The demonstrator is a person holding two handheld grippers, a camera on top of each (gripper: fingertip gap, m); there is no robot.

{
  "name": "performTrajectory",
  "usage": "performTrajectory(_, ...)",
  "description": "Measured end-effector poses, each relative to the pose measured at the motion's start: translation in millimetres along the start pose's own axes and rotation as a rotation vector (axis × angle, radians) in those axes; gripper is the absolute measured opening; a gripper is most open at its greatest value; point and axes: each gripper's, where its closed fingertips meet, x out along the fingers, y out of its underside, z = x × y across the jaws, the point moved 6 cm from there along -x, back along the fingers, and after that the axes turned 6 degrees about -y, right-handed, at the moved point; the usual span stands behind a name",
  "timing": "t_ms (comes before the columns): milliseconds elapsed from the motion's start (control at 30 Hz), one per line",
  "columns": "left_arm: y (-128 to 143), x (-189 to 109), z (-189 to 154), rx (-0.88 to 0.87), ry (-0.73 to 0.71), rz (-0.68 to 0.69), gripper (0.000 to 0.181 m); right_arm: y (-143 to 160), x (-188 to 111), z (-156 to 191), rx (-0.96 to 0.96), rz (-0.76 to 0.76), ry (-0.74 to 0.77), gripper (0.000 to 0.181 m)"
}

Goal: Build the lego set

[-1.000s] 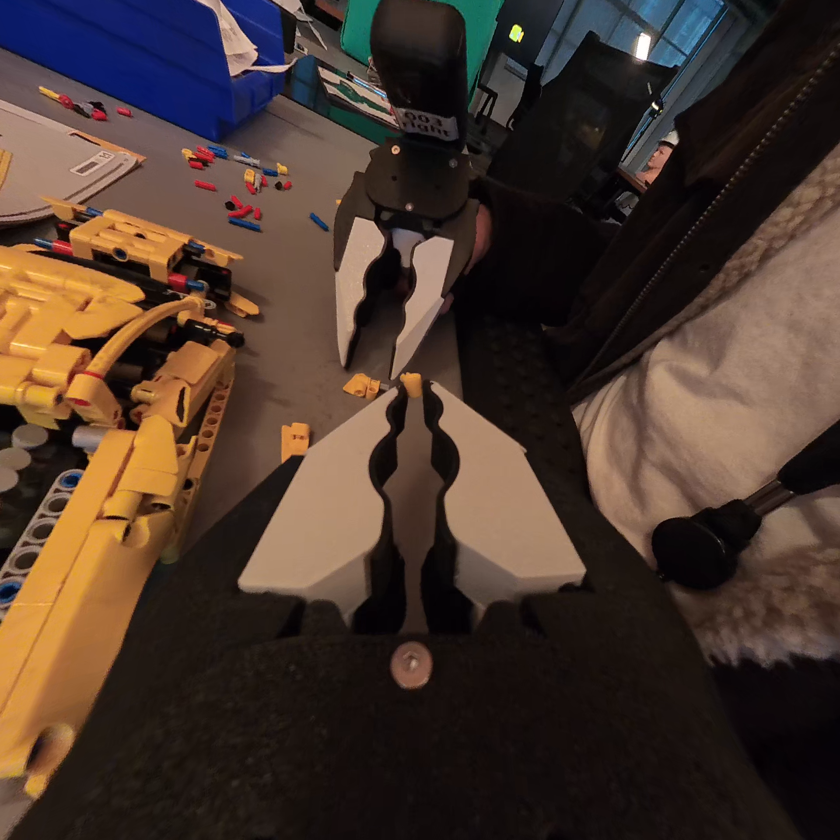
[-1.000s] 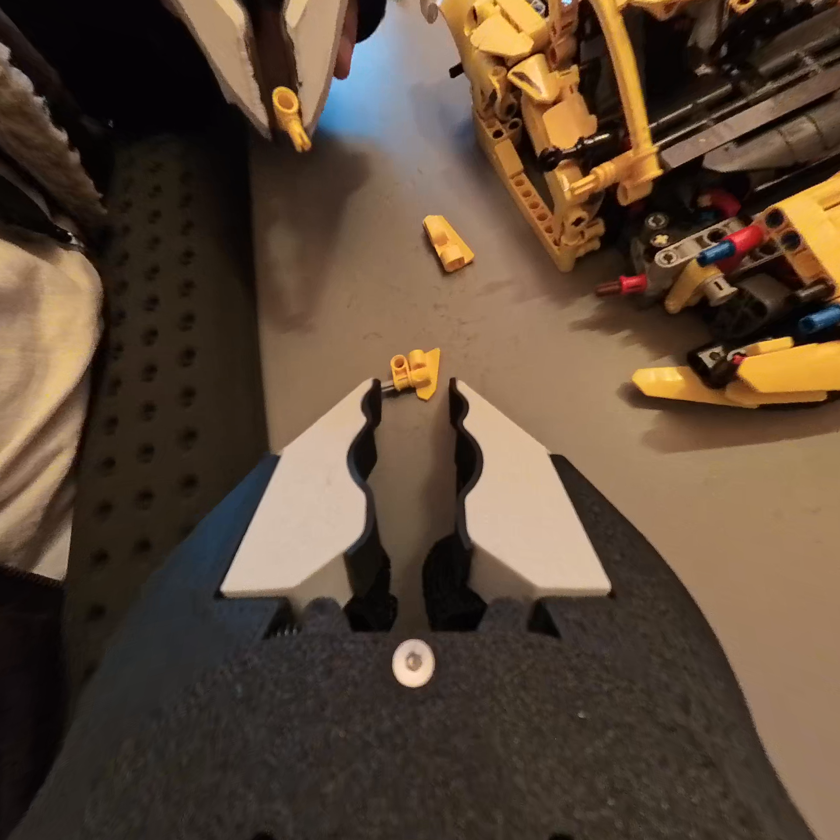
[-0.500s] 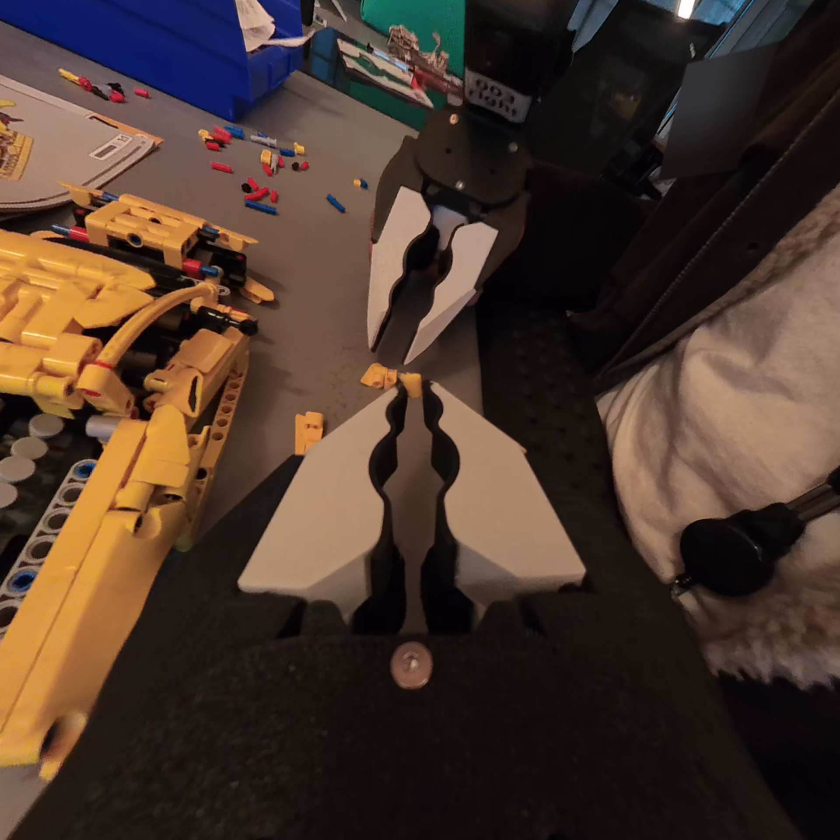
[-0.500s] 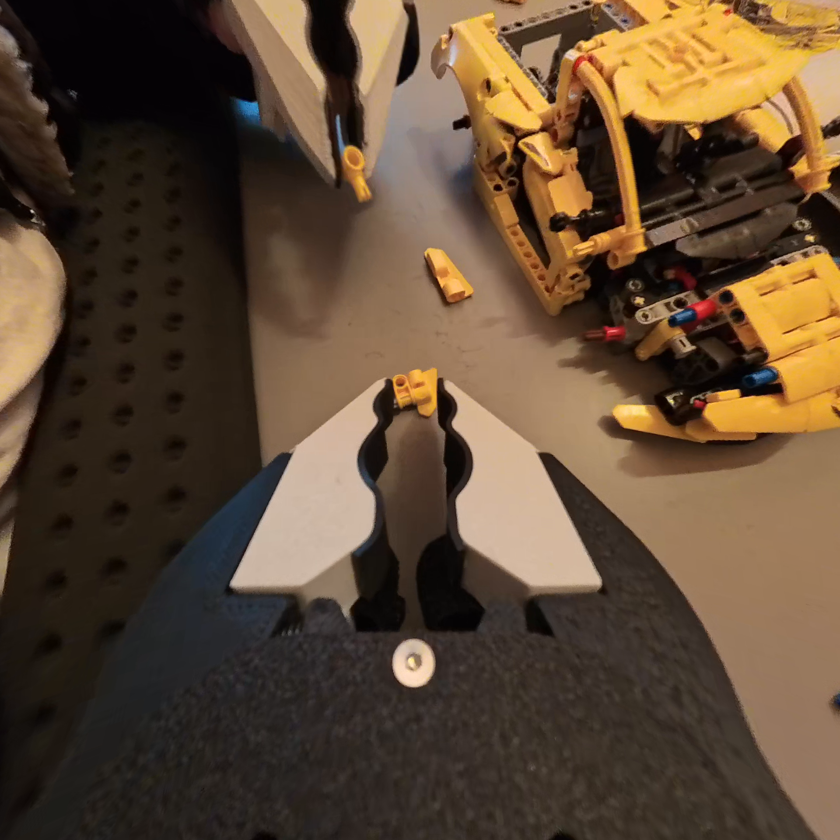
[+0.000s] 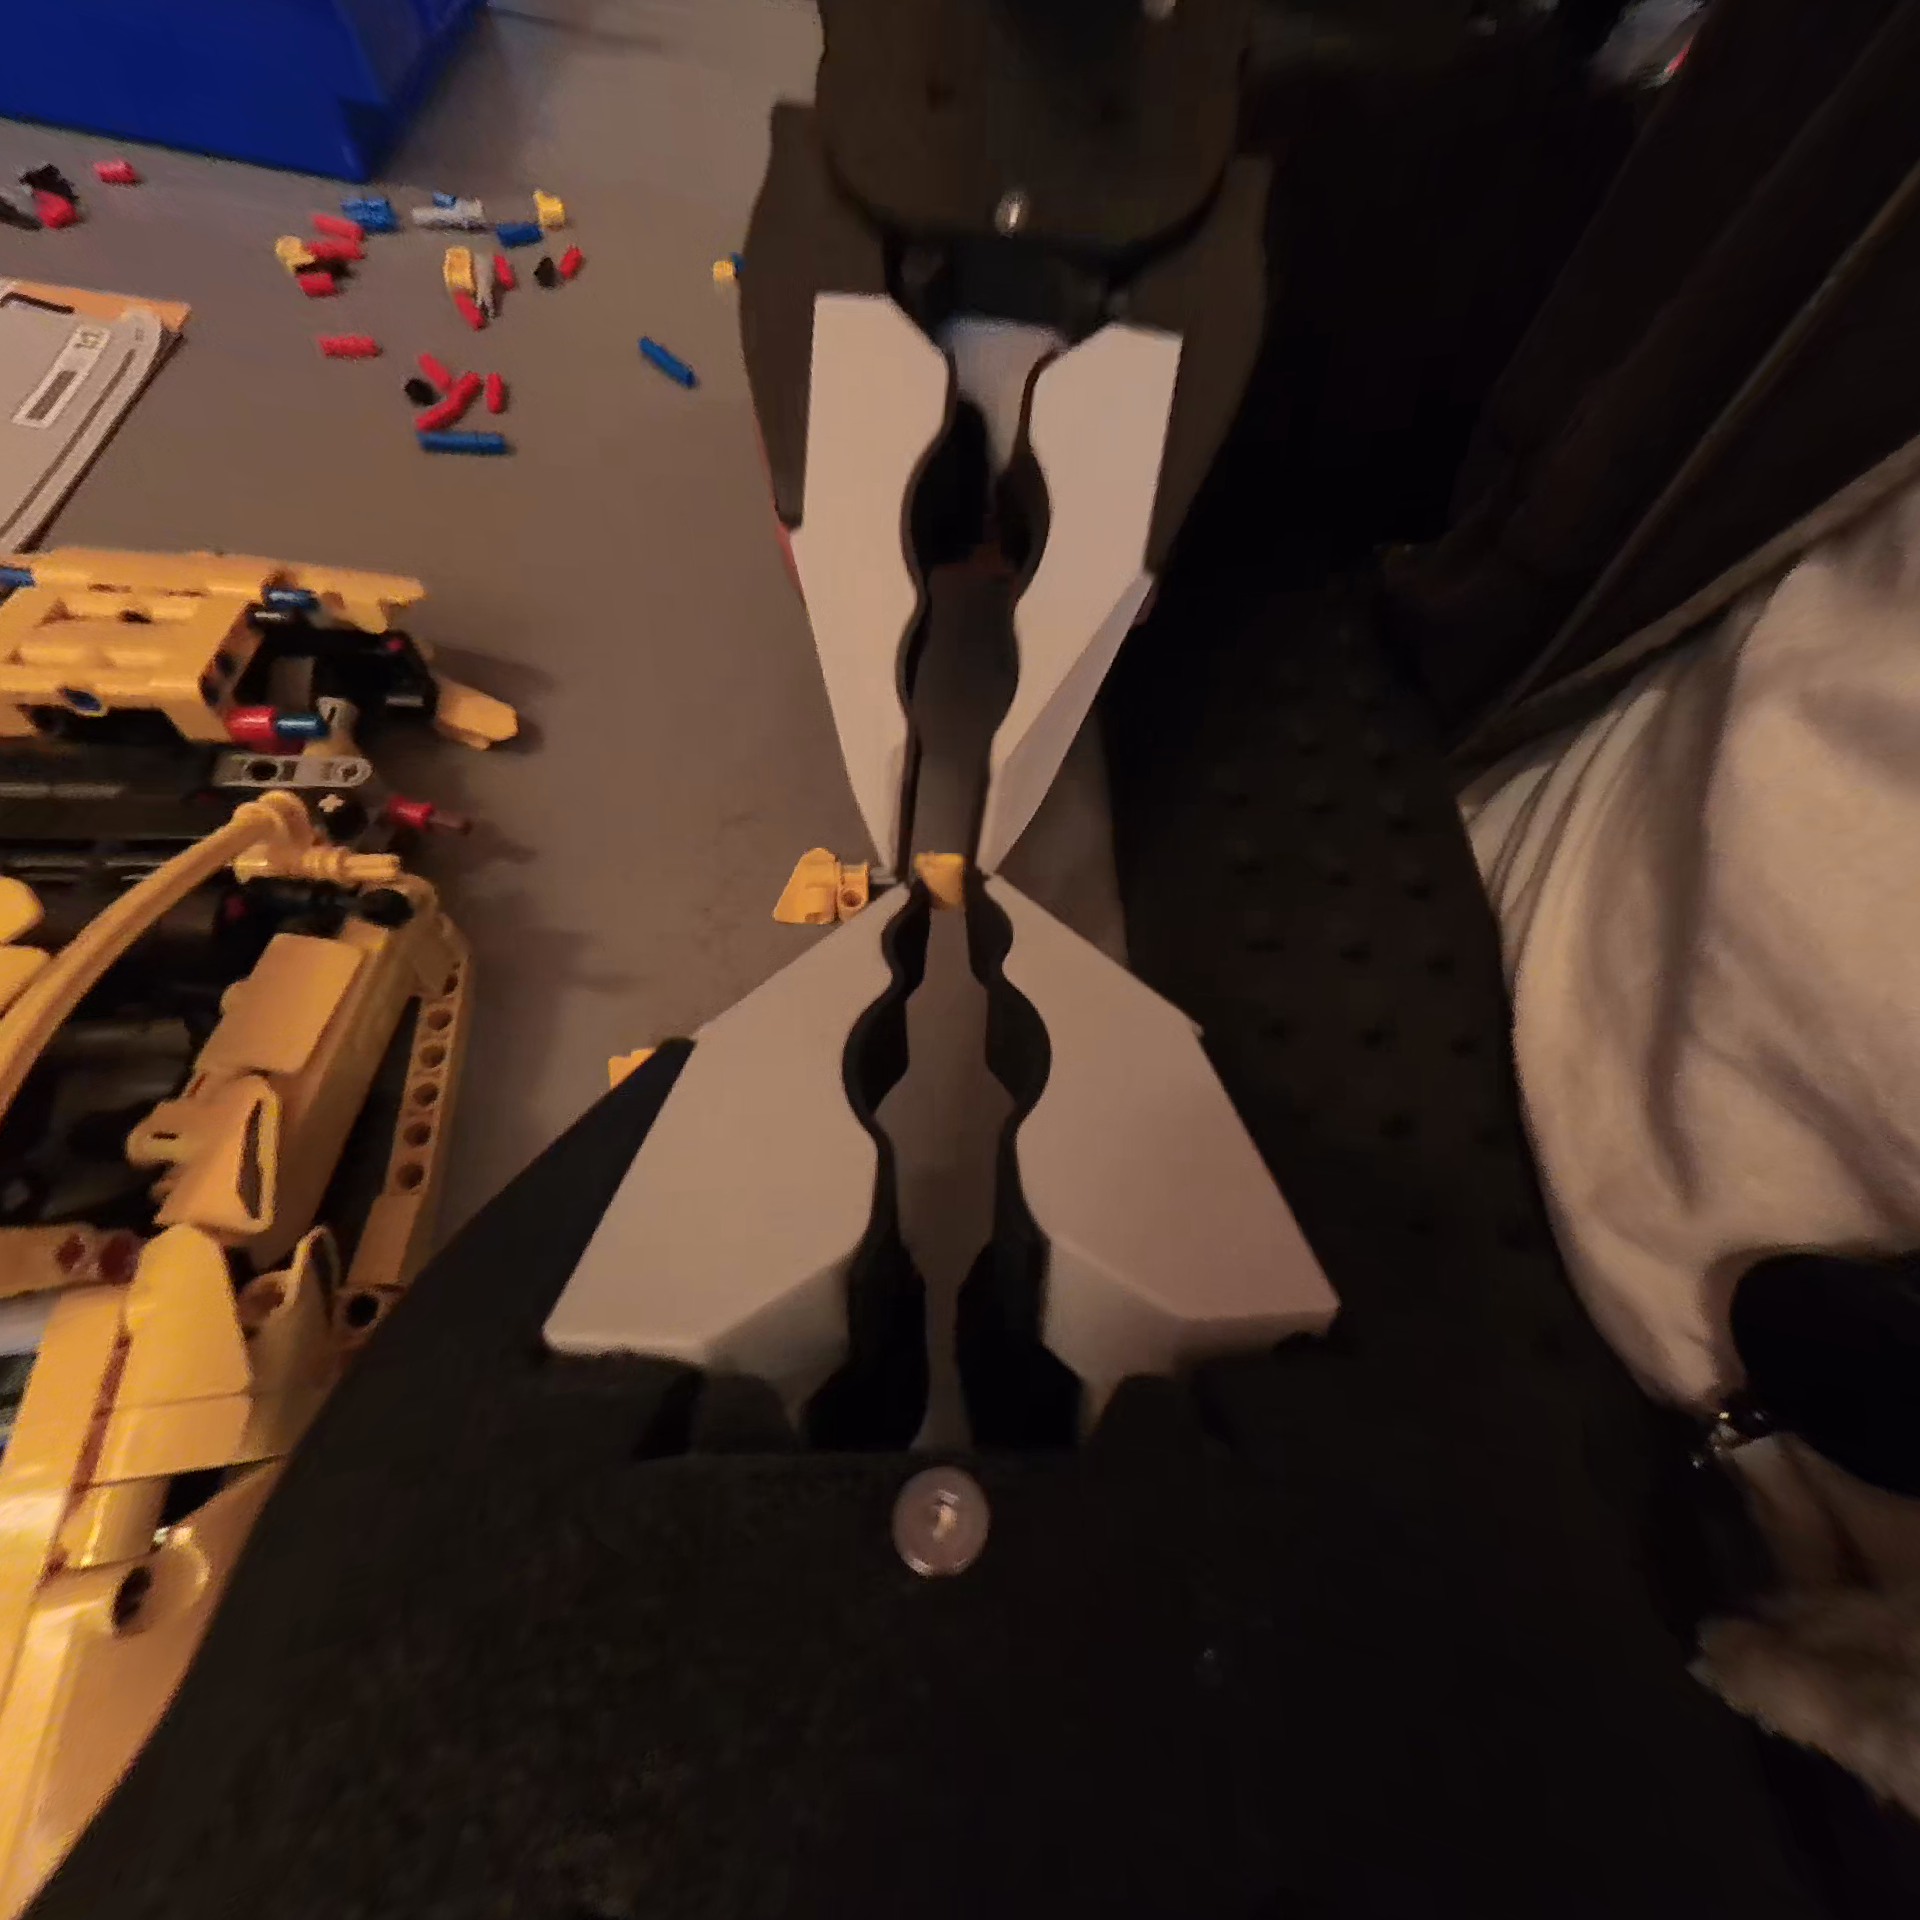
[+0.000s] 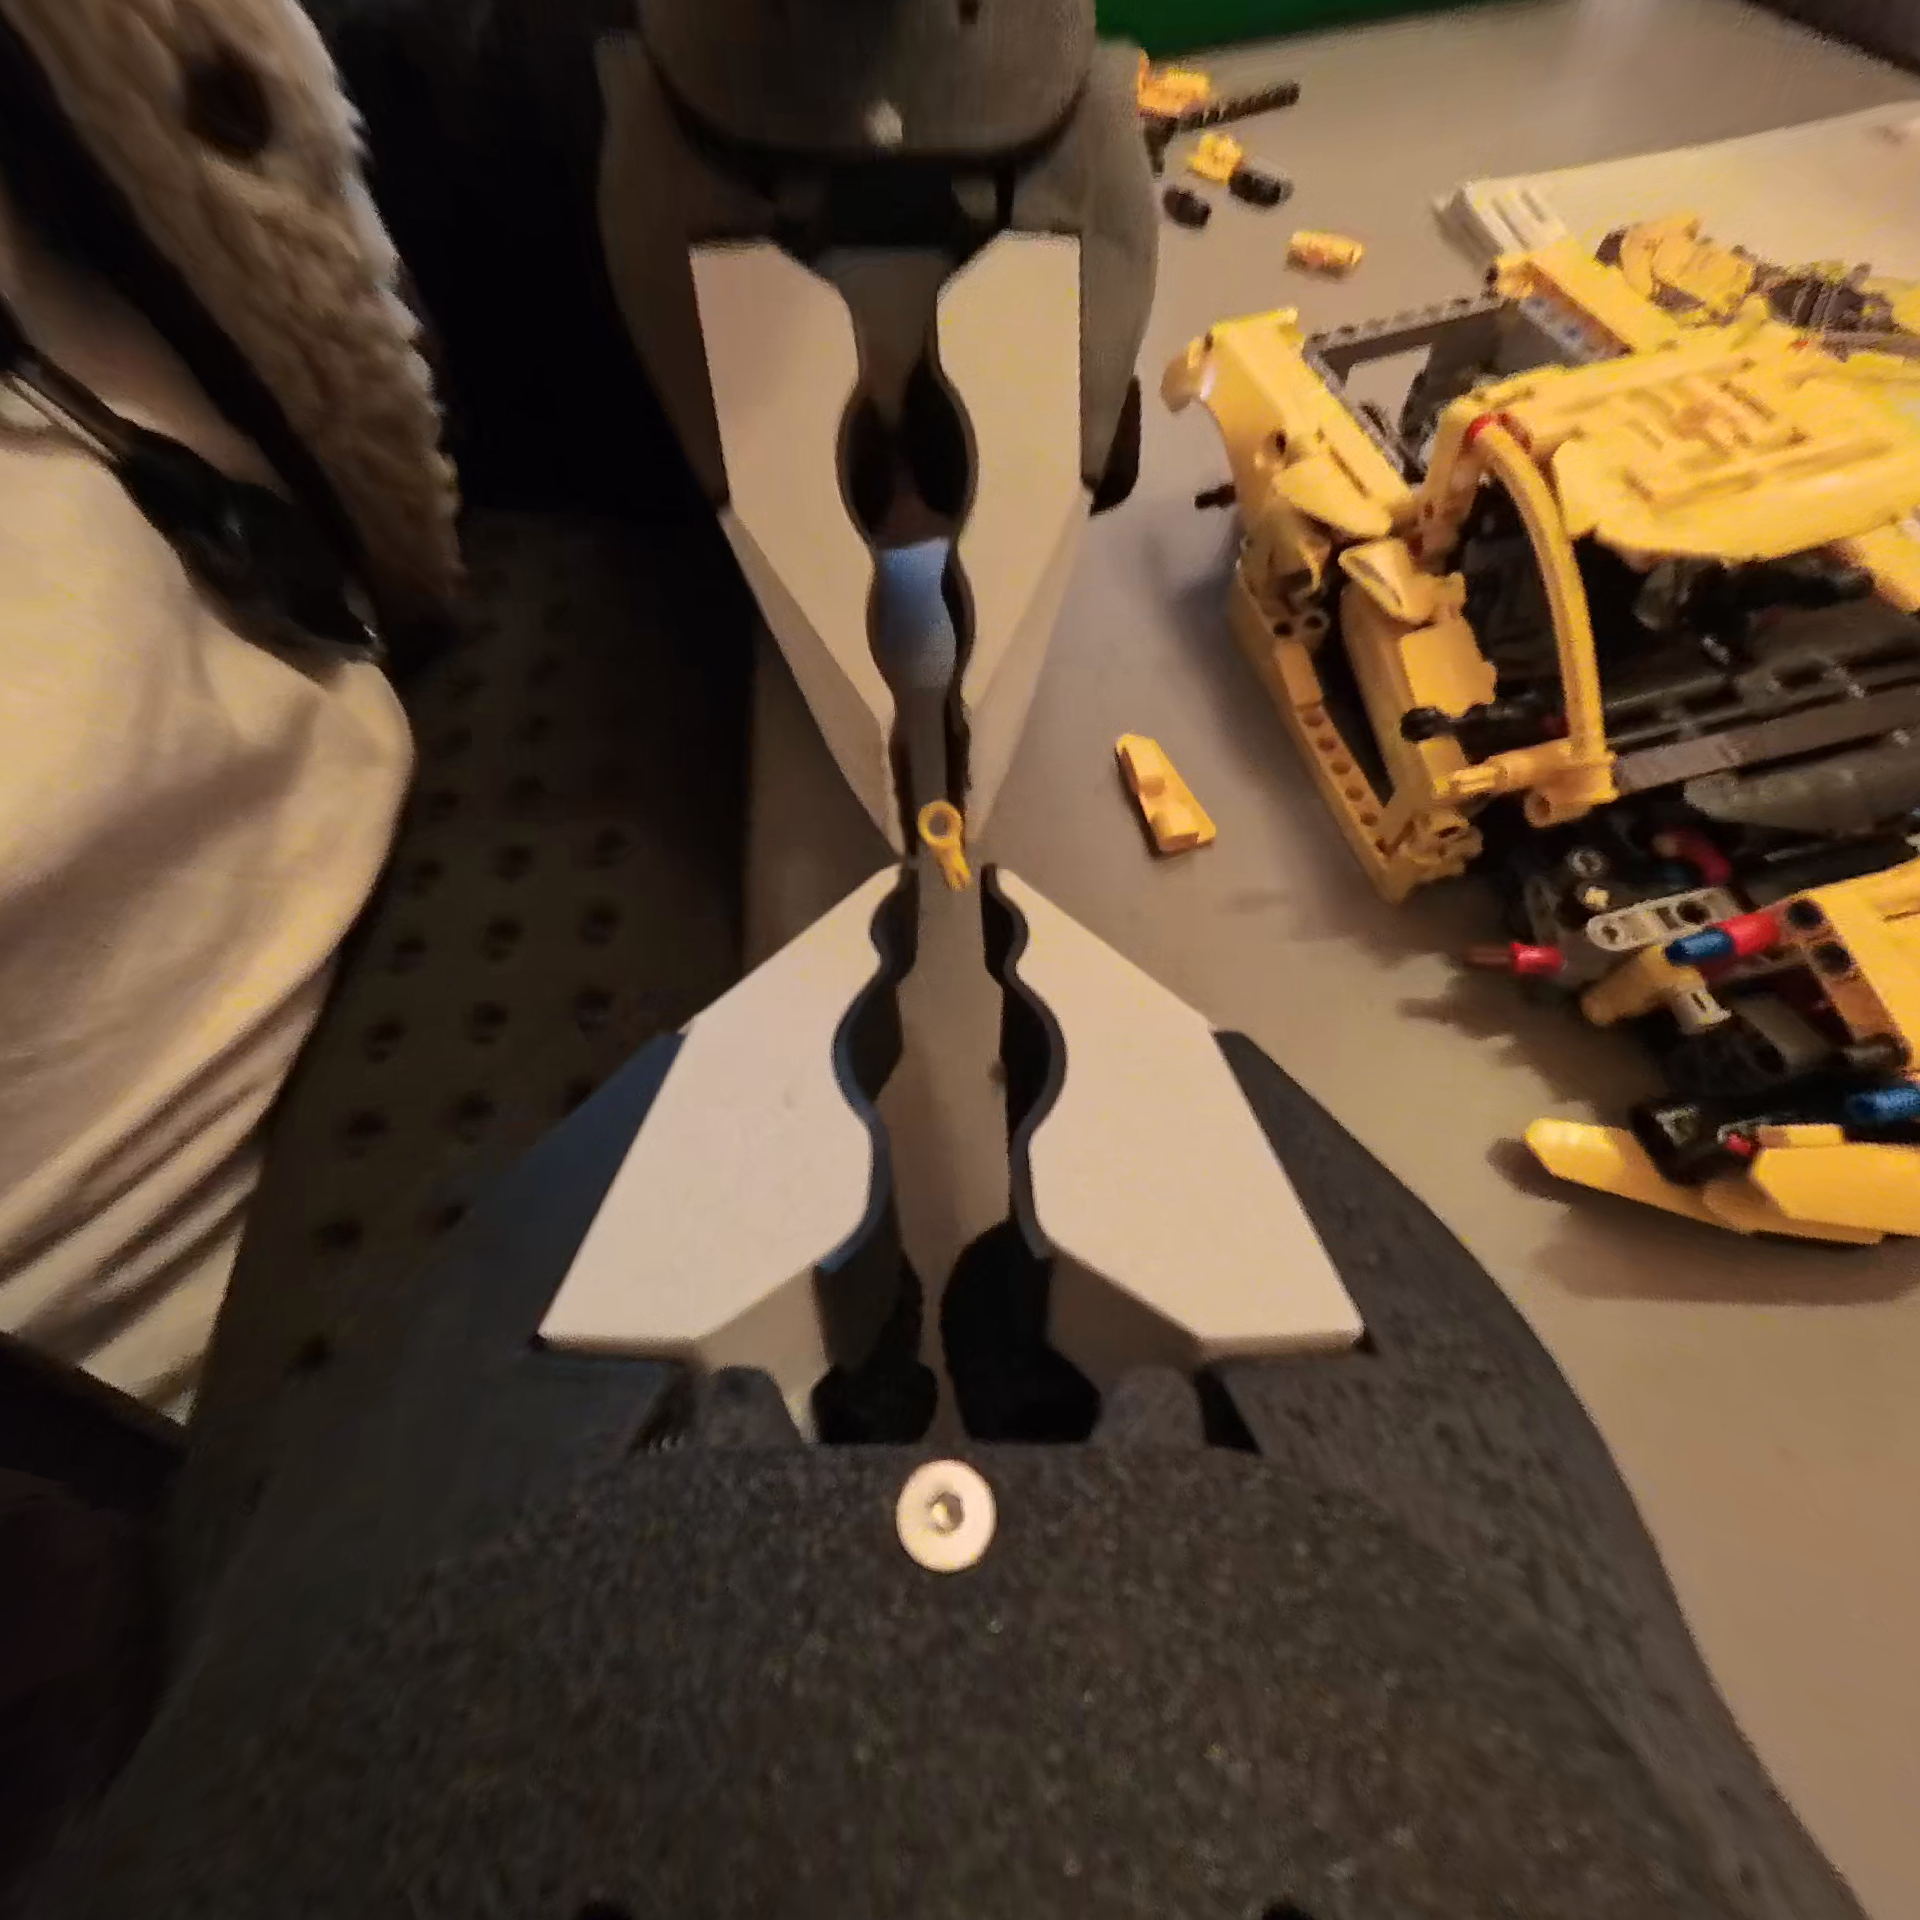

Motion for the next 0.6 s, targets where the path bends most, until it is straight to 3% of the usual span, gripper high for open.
performTrajectory(233, -4.7, -5.3, -0.3, -0.060, 0.051, -0.070, 0.007, -2.2, -1.7, 2.8, -0.045, -0.034, 0.003, 0.000)
performTrajectory(600, 2.4, -2.2, -11.1, -0.089, 0.174, -0.043, 0.007, -0.9, 4.4, 10.7, -0.038, -0.026, -0.085, 0.015)
